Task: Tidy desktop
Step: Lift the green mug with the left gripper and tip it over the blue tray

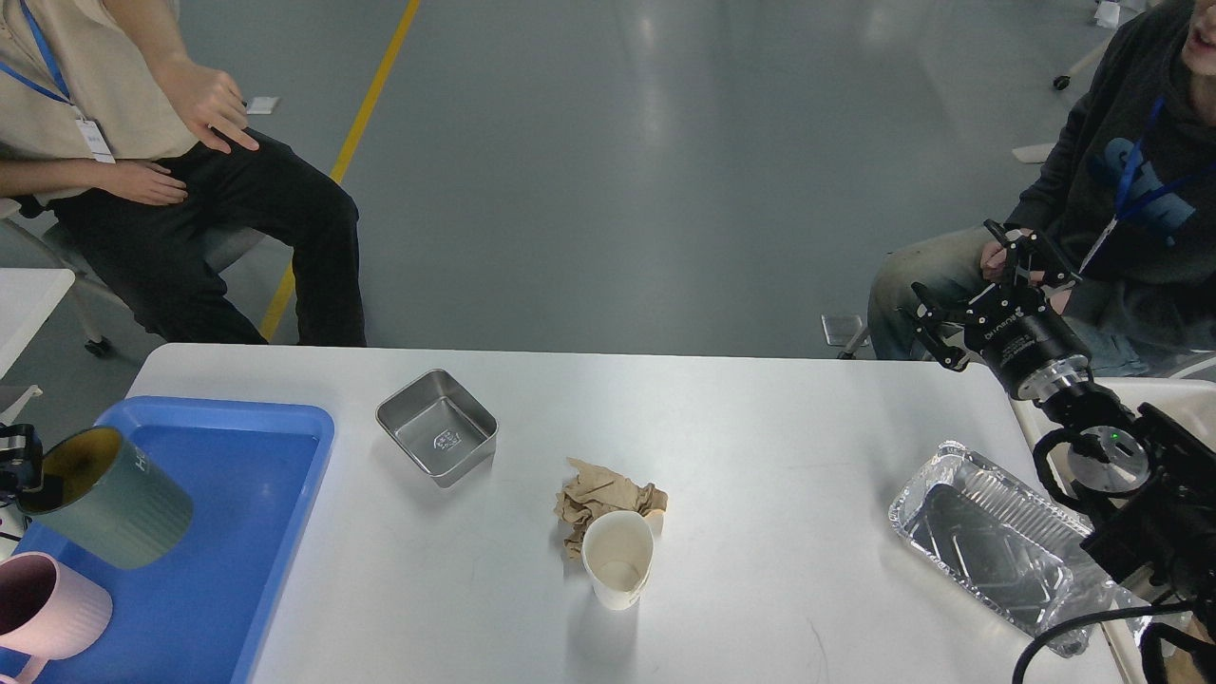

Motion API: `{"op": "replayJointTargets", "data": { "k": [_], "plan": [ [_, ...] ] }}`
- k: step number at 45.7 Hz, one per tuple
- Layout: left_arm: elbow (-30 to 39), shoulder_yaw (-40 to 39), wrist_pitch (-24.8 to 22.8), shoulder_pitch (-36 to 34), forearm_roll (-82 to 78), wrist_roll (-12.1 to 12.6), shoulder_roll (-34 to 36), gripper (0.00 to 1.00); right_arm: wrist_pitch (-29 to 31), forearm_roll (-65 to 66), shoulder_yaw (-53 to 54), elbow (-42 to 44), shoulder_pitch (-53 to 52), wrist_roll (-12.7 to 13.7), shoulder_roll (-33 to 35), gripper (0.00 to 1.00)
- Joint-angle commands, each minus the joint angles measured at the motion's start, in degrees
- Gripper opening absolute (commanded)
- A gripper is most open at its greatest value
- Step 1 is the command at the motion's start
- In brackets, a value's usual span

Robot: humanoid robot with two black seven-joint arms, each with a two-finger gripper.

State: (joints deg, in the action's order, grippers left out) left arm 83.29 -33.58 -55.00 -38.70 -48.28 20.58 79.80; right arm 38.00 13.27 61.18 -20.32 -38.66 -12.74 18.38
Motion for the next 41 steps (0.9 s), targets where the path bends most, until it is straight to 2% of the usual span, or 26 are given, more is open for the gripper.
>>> {"op": "replayJointTargets", "data": {
  "k": [1, 4, 12, 15, 19, 31, 41],
  "plan": [
    [-2.3, 3.1, 0.0, 1.3, -4.6, -3.3, -1.1, 0.00, 0.1, 0.0, 0.0, -0.1, 0.2, 0.0, 0.2, 1.00],
    [-2.5, 4.4, 0.9, 2.3, -7.1, -5.1, -1.4, 0.00, 0.1, 0.0, 0.0, -0.1, 0.4, 0.0, 0.3, 1.00],
    [-3.5, 6.7, 10.6, 8.7, -13.8, -10.9, -3.8, 0.00, 0.1, 0.0, 0.0, 0.0, 0.7, 0.0, 0.3, 1.00],
    [-4.5, 6.7, 14.6, 11.1, -15.3, -12.3, -5.5, 0.00, 0.1, 0.0, 0.0, -0.1, 0.8, 0.0, 0.3, 1.00],
    [-5.8, 6.7, 17.9, 13.7, -15.6, -12.8, -7.9, 0.00, 0.1, 0.0, 0.0, -0.1, 1.0, -0.1, 0.3, 1.00],
    [-5.9, 6.8, 24.1, 19.2, -18.5, -14.2, -10.0, 0.00, 0.1, 0.0, 0.0, -0.1, 1.3, -0.1, 0.8, 1.00],
    [-5.9, 6.9, 28.3, 22.0, -19.1, -14.3, -11.2, 0.00, 0.1, 0.0, 0.0, -0.1, 1.4, -0.1, 1.0, 1.00]
  ]
}}
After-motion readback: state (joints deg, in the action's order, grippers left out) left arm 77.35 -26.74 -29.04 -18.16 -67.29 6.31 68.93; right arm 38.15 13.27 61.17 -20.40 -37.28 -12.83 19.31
